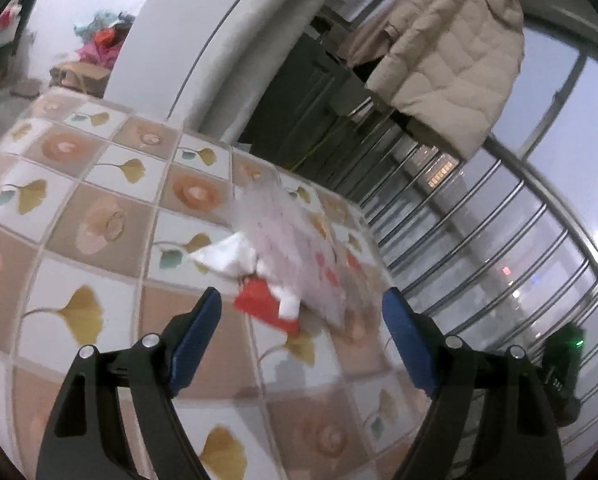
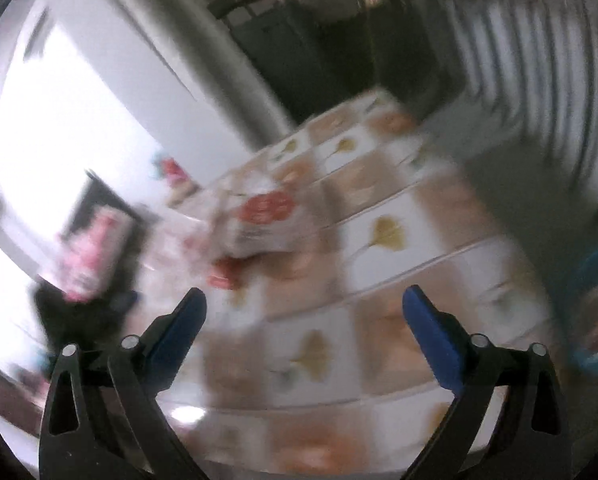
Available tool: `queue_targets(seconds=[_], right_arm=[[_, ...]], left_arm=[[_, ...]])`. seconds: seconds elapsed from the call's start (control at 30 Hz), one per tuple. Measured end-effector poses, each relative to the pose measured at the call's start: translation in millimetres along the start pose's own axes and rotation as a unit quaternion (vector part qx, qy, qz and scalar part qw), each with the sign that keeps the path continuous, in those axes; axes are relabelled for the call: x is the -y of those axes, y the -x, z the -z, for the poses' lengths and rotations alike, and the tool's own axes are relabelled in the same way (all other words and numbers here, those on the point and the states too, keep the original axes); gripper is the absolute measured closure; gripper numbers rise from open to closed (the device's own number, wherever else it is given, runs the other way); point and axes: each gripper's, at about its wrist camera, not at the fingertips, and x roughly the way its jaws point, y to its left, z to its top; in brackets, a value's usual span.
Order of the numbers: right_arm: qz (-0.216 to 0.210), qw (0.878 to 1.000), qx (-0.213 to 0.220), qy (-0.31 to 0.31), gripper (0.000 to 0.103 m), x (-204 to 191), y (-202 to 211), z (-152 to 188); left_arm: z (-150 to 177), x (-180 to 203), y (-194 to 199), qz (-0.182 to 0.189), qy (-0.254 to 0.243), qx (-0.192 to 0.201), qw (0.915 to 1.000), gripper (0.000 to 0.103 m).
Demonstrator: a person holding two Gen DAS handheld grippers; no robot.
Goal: Collect trash
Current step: 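Move both tools back to the table toward the clear plastic bag, then grasp the clear plastic bag with the left tool while the right tool grasps its other end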
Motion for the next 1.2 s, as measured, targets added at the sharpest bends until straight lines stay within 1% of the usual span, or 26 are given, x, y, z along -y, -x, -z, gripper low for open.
queue_targets(seconds=[0.03, 0.07, 0.1, 0.17, 0.23, 0.33, 0.37, 0.43, 0.47, 0.53, 0.6, 0.63, 0.7, 0.73, 0.8, 0.87, 0.9, 0.93, 1.0, 1.1, 1.2], right_arm=[[-0.026, 0.999, -0.014, -0.027, 0.014, 1.8, -9.8, -3.3], [-0.040, 0.998, -0.023, -0.045, 0.017, 3.5, -16.5, -5.1], [-0.060, 0.995, -0.037, -0.072, 0.019, 5.9, -28.0, -7.8], [-0.087, 0.987, -0.063, -0.117, 0.024, 9.9, -47.6, -11.8], [-0.111, 0.978, -0.089, -0.156, 0.028, 11.2, -70.1, -14.3], [-0.130, 0.968, -0.107, -0.186, 0.032, 10.8, -93.2, -17.3], [-0.138, 0.964, -0.110, -0.198, 0.032, 12.1, -101.5, -18.2], [-0.151, 0.954, -0.115, -0.231, 0.035, 15.5, -117.8, -18.2], [-0.155, 0.949, -0.118, -0.247, 0.039, 17.0, -125.0, -16.9], [-0.163, 0.942, -0.121, -0.268, 0.042, 20.6, -133.1, -16.1], [-0.162, 0.937, -0.118, -0.287, 0.048, 22.7, -140.2, -13.5], [-0.159, 0.936, -0.115, -0.293, 0.050, 23.8, -141.4, -12.9], [-0.157, 0.932, -0.105, -0.309, 0.060, 28.7, -142.9, -10.8], [-0.160, 0.929, -0.100, -0.319, 0.062, 32.3, -143.0, -9.3], [-0.170, 0.922, -0.091, -0.337, 0.074, 37.6, -142.1, -5.3], [-0.179, 0.916, -0.084, -0.349, 0.079, 42.0, -141.4, -2.6], [-0.188, 0.912, -0.080, -0.357, 0.084, 44.4, -141.5, -0.5], [-0.198, 0.906, -0.076, -0.365, 0.086, 46.8, -141.3, 1.6], [-0.211, 0.900, -0.069, -0.376, 0.094, 50.9, -140.2, 3.9], [-0.232, 0.891, -0.053, -0.386, 0.100, 59.0, -131.9, 7.2], [-0.248, 0.888, -0.039, -0.386, 0.102, 63.7, -121.4, 8.9]], left_arm=[[-3.7, -3.0, -5.8, 0.004, 0.009, 0.000, 1.0000, 0.024], [-6.3, -4.5, -9.9, 0.008, 0.015, 0.000, 0.9999, 0.026], [-8.8, -5.9, -15.0, 0.015, 0.019, 0.000, 0.9997, 0.029], [-12.6, -7.6, -26.1, 0.013, 0.023, 0.000, 0.9996, 0.035], [-13.8, -8.7, -33.8, 0.016, 0.025, 0.000, 0.9996, 0.044], [-15.1, -11.3, -43.4, 0.014, 0.030, -0.003, 0.9994, 0.059], [-15.0, -12.1, -45.0, 0.013, 0.032, -0.003, 0.9994, 0.061], [-15.2, -14.1, -48.6, 0.012, 0.034, -0.005, 0.9993, 0.070], [-15.2, -14.7, -49.3, 0.013, 0.033, -0.005, 0.9994, 0.072], [-15.6, -15.1, -49.4, 0.016, 0.032, -0.005, 0.9994, 0.080], [-15.6, -16.3, -49.2, 0.018, 0.032, -0.004, 0.9993, 0.085], [-15.5, -16.8, -48.7, 0.020, 0.032, -0.003, 0.9993, 0.088], [-15.8, -16.6, -48.1, 0.022, 0.031, -0.002, 0.9993, 0.092], [-15.7, -16.4, -47.4, 0.024, 0.030, -0.001, 0.9993, 0.093], [-15.1, -15.5, -46.4, 0.029, 0.026, 0.001, 0.9992, 0.095], [-14.3, -14.7, -46.0, 0.033, 0.022, 0.002, 0.9992, 0.097], [-14.2, -14.0, -46.3, 0.037, 0.020, 0.002, 0.9991, 0.098], [-14.0, -13.4, -46.4, 0.041, 0.019, 0.002, 0.9990, 0.099], [-13.2, -12.3, -45.9, 0.048, 0.017, 0.004, 0.9987, 0.100], [-13.4, -8.9, -42.6, 0.058, 0.010, 0.008, 0.9982, 0.101], [-14.4, -4.2, -37.1, 0.068, -0.001, 0.017, 0.9975, 0.102]])
